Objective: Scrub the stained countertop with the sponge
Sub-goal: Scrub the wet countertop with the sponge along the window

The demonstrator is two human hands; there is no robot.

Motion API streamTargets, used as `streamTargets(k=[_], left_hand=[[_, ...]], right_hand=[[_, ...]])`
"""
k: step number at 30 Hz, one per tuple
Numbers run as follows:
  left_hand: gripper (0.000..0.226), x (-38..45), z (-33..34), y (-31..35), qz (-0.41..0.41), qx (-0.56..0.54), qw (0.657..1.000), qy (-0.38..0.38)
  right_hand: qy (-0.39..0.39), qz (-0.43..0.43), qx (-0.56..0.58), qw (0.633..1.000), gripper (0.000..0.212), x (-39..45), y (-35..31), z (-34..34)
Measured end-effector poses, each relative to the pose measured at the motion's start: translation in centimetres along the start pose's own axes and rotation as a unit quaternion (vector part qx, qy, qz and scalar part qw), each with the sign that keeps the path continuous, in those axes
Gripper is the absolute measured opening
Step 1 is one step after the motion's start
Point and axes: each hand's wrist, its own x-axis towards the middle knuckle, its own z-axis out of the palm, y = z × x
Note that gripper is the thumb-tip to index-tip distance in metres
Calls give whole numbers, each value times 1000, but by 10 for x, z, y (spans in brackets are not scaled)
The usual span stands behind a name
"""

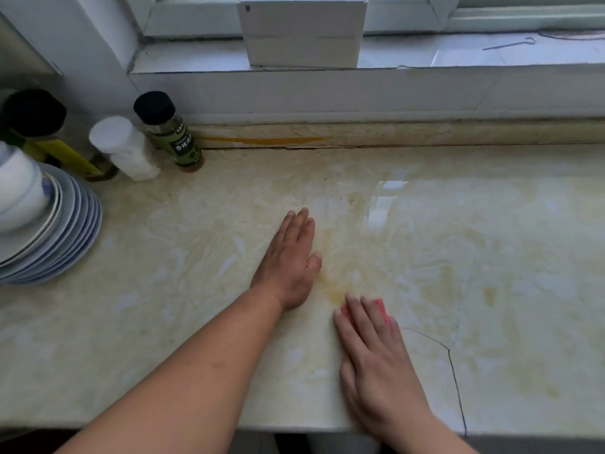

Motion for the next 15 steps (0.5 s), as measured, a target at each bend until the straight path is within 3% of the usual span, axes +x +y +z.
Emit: streamTargets(k=[5,11,15], left_hand=[[70,-38,-5,-26,-37,77,996,21],[72,-51,3,-37,-53,125,991,9],[73,-51,4,-37,-55,130,990,14]], right_hand=[[-22,53,-3,998,71,88,-14,-7],[-22,22,-10,999,75,5,-30,8],[-10,33,-4,999,73,42,-34,14]])
